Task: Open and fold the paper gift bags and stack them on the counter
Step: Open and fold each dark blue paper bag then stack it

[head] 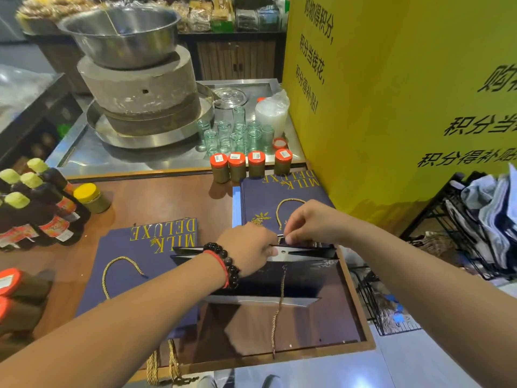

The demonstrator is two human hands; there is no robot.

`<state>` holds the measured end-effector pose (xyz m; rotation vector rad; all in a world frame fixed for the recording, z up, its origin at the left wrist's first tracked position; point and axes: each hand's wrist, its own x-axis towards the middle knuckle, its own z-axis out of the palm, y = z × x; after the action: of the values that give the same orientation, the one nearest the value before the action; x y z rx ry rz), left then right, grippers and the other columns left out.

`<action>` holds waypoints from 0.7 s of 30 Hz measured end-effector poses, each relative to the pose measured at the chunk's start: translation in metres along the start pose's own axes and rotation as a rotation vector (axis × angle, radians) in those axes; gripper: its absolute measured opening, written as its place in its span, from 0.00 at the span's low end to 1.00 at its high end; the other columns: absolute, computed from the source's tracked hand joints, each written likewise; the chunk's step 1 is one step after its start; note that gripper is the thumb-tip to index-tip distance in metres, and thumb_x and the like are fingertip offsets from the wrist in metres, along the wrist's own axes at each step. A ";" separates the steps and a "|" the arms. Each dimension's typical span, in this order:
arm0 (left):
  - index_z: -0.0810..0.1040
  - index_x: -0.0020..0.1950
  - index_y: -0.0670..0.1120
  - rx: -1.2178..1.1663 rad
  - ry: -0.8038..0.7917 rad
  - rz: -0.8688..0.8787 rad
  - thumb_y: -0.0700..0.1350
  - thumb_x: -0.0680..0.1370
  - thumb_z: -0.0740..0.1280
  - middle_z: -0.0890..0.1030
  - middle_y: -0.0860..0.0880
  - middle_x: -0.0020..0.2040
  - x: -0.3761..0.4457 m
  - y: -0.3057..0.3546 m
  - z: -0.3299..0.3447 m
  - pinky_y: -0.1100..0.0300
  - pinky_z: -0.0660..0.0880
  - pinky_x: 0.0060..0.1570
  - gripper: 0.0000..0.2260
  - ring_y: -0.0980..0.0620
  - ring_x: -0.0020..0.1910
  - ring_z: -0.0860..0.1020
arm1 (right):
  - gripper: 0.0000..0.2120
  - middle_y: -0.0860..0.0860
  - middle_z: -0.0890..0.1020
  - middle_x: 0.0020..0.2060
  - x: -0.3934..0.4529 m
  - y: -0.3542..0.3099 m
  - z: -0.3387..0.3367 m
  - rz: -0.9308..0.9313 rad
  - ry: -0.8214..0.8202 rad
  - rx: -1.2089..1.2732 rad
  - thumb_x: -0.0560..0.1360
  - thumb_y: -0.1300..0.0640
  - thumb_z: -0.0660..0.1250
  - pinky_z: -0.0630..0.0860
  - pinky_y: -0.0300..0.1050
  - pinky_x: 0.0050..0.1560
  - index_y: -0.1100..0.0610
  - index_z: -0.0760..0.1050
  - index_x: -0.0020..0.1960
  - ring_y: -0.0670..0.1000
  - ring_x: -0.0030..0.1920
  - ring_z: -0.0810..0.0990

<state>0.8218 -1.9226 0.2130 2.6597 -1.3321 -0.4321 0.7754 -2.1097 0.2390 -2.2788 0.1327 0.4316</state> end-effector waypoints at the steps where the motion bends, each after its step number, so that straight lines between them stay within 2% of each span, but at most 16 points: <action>1: 0.76 0.48 0.49 -0.020 -0.001 -0.002 0.54 0.80 0.61 0.79 0.50 0.47 0.001 0.001 0.001 0.55 0.72 0.42 0.10 0.46 0.48 0.77 | 0.02 0.55 0.85 0.37 0.001 0.001 0.002 0.009 -0.005 -0.011 0.70 0.59 0.76 0.80 0.46 0.42 0.55 0.85 0.40 0.47 0.36 0.80; 5: 0.77 0.47 0.49 -0.056 -0.002 0.003 0.53 0.80 0.62 0.79 0.51 0.46 0.002 0.004 0.000 0.58 0.69 0.40 0.09 0.48 0.47 0.77 | 0.07 0.58 0.84 0.39 0.004 0.007 0.007 0.042 -0.114 0.029 0.77 0.61 0.69 0.78 0.47 0.42 0.56 0.85 0.43 0.50 0.37 0.78; 9: 0.77 0.50 0.50 0.018 0.027 0.026 0.54 0.81 0.61 0.79 0.51 0.49 -0.002 0.009 0.000 0.56 0.69 0.40 0.09 0.48 0.49 0.76 | 0.14 0.52 0.80 0.33 0.004 0.014 0.011 0.070 -0.174 0.103 0.79 0.66 0.63 0.74 0.45 0.40 0.55 0.82 0.40 0.49 0.35 0.75; 14: 0.77 0.52 0.51 0.068 0.045 0.023 0.54 0.81 0.59 0.78 0.51 0.51 -0.006 0.012 0.003 0.53 0.74 0.43 0.10 0.47 0.51 0.76 | 0.07 0.47 0.82 0.37 0.006 0.021 0.018 0.078 -0.139 0.134 0.76 0.65 0.67 0.74 0.41 0.44 0.53 0.79 0.46 0.44 0.37 0.78; 18: 0.77 0.55 0.51 0.116 0.059 0.041 0.54 0.81 0.58 0.78 0.51 0.52 -0.009 0.015 0.004 0.57 0.67 0.40 0.11 0.47 0.53 0.76 | 0.07 0.47 0.83 0.36 0.006 0.027 0.024 0.120 -0.157 0.220 0.75 0.64 0.68 0.73 0.41 0.42 0.54 0.77 0.49 0.44 0.36 0.79; 21: 0.77 0.55 0.51 0.125 0.060 0.045 0.54 0.81 0.57 0.78 0.51 0.52 -0.012 0.017 0.003 0.57 0.66 0.39 0.11 0.47 0.53 0.76 | 0.07 0.49 0.84 0.36 0.005 0.030 0.027 0.124 -0.154 0.269 0.74 0.65 0.67 0.74 0.42 0.44 0.55 0.78 0.48 0.46 0.37 0.79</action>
<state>0.8014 -1.9230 0.2161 2.7121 -1.4421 -0.2692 0.7655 -2.1097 0.1994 -1.9726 0.2398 0.6132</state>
